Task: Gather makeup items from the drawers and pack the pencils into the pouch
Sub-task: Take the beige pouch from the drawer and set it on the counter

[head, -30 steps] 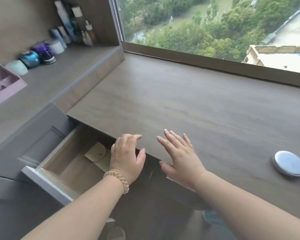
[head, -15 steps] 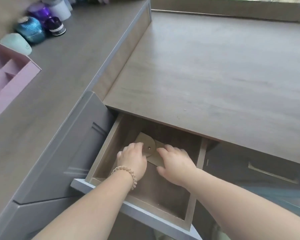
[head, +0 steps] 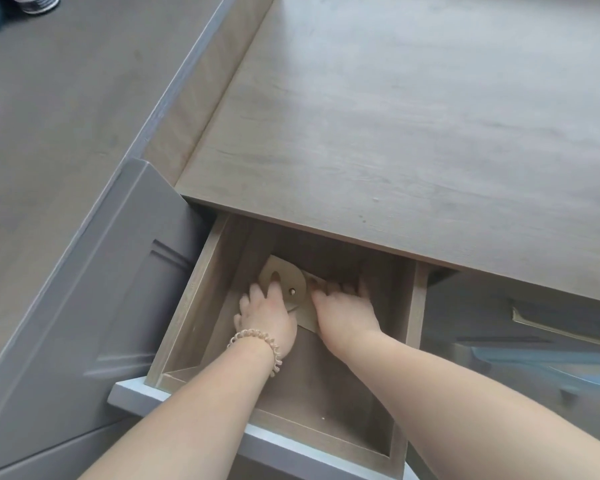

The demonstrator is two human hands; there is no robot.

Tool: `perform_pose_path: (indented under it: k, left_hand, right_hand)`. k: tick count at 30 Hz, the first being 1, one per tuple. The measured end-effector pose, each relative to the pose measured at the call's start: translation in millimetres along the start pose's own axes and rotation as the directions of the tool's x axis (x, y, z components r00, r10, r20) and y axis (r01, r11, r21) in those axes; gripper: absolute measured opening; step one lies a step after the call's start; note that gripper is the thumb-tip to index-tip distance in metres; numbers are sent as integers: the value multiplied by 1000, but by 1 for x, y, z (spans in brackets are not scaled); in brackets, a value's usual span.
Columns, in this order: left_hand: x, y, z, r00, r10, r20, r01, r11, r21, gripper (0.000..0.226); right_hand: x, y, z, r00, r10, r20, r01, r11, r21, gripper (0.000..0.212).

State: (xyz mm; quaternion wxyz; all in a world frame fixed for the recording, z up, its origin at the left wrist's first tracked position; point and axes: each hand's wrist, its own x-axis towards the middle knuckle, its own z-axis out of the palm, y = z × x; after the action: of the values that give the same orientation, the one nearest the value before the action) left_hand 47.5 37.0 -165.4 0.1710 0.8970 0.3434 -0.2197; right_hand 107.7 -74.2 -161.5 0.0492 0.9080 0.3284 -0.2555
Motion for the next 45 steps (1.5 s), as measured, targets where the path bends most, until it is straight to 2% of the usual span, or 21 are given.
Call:
perform_pose_path:
  k: [4,6,9,11,13,15,18,19,20,23,26,30,35,39,42,45]
  left_hand:
    - [2,0,-3,999,-34,-16,34,999,10,68]
    - [1,-2,-5,999,-46,-27,46,999,5,72]
    - [-7,-1,-13,996,-7,-93,8,1000,13,78]
    - [-22,1,-25,986,56,-159,-51,998,35,85]
    - [-39,3,-41,964,125,-234,-124,992,18,92]
    - [-62,6,-59,917,205,-343,-222,975,-12,90]
    - [-92,19,-86,763,298,-573,-430,896,-106,81]
    - [-98,26,-96,737,286,-612,-474,865,-166,81]
    - [-104,37,-107,740,268,-617,-503,829,-243,81]
    - [-123,87,-142,799,318,-510,-567,681,-464,83]
    - [-144,148,-154,803,454,-385,-596,618,-512,81]
    - [-175,238,-141,834,484,-266,-504,470,-724,83]
    - [-227,351,-90,776,599,-198,-527,443,-726,61]
    - [-266,443,-40,763,621,-179,-514,417,-749,57]
    - [-297,524,-2,759,634,-148,-490,406,-771,52]
    - [-318,589,22,772,629,-88,-446,438,-781,45]
  right_hand:
    - [-5,1,-5,996,6,-91,-5,1000,6,78]
    - [-7,0,-10,992,3,-127,1,1000,28,74]
    - [-12,1,-18,993,-32,-115,55,979,197,46]
    - [-22,-1,-28,989,-78,-129,119,930,348,25]
    - [-35,-1,-42,975,-88,-204,176,868,465,19]
    - [-55,4,-62,951,-69,-301,229,812,537,22]
    - [-93,25,-100,895,-14,-446,318,722,615,23]
    - [-106,33,-110,878,20,-478,334,688,644,22]
    - [-121,45,-121,859,68,-507,345,656,671,20]
    - [-161,82,-146,789,213,-576,369,586,722,19]
    - [-195,123,-160,732,319,-602,382,538,751,19]
    - [-244,195,-163,634,493,-596,354,501,790,25]
    - [-307,307,-138,537,652,-535,294,450,843,26]
    - [-352,409,-109,571,674,-469,200,441,875,23]
    - [-386,491,-95,616,675,-407,105,441,891,38]
    - [-408,555,-90,626,686,-370,28,455,890,54]
